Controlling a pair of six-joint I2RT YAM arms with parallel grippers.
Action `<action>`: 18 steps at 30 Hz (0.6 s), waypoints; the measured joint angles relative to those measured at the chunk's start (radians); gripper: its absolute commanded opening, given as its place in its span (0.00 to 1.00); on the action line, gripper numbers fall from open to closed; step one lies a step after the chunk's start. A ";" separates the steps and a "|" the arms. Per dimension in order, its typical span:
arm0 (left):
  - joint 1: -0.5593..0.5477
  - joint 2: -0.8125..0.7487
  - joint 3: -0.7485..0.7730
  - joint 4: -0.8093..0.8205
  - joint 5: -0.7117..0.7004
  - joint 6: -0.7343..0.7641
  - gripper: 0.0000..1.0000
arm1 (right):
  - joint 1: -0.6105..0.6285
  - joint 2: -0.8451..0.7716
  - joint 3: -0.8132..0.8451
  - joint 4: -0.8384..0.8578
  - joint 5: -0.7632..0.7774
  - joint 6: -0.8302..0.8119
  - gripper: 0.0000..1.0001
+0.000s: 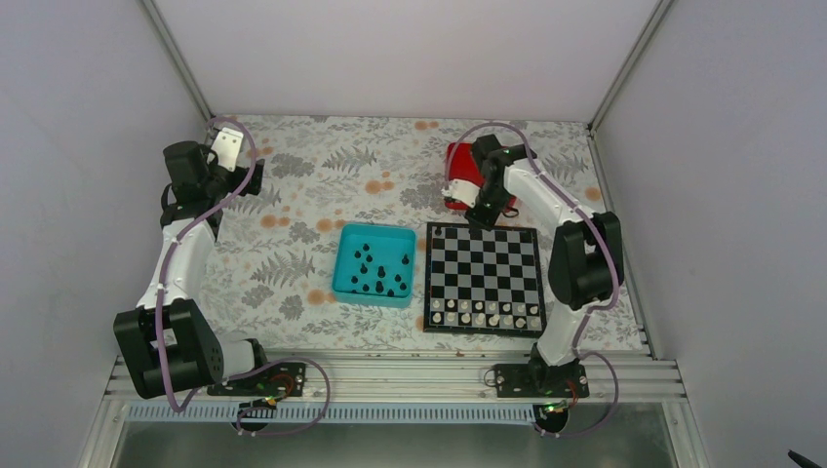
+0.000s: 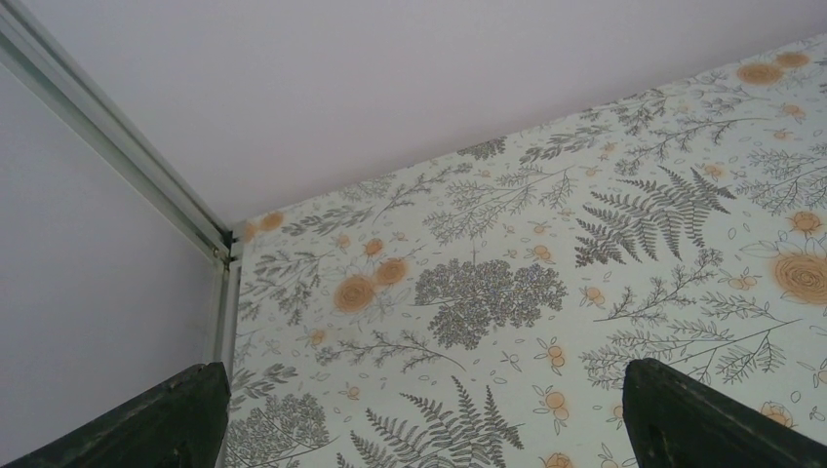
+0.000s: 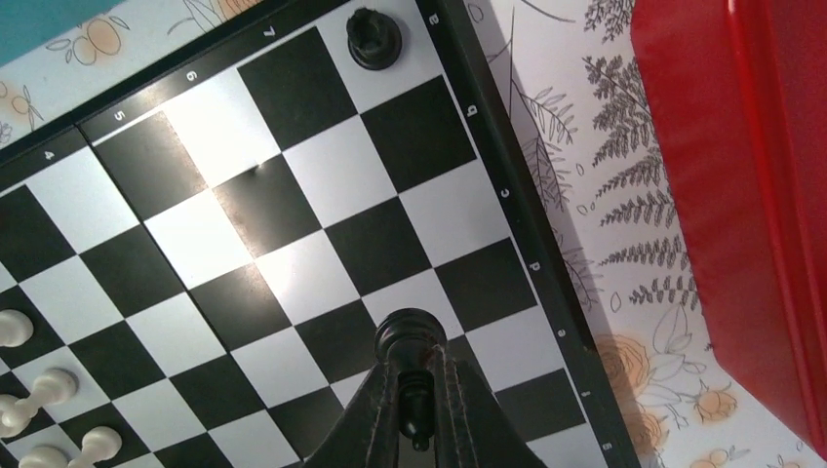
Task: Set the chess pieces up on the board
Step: Place the chess piece on the chessboard.
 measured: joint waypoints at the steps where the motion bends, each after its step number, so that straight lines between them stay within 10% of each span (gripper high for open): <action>1: 0.000 0.000 0.000 0.000 0.001 0.000 1.00 | 0.000 0.002 -0.005 0.007 -0.005 0.000 0.07; 18: 0.000 0.000 0.000 0.000 0.003 -0.003 1.00 | 0.000 0.124 -0.003 0.103 -0.037 0.001 0.09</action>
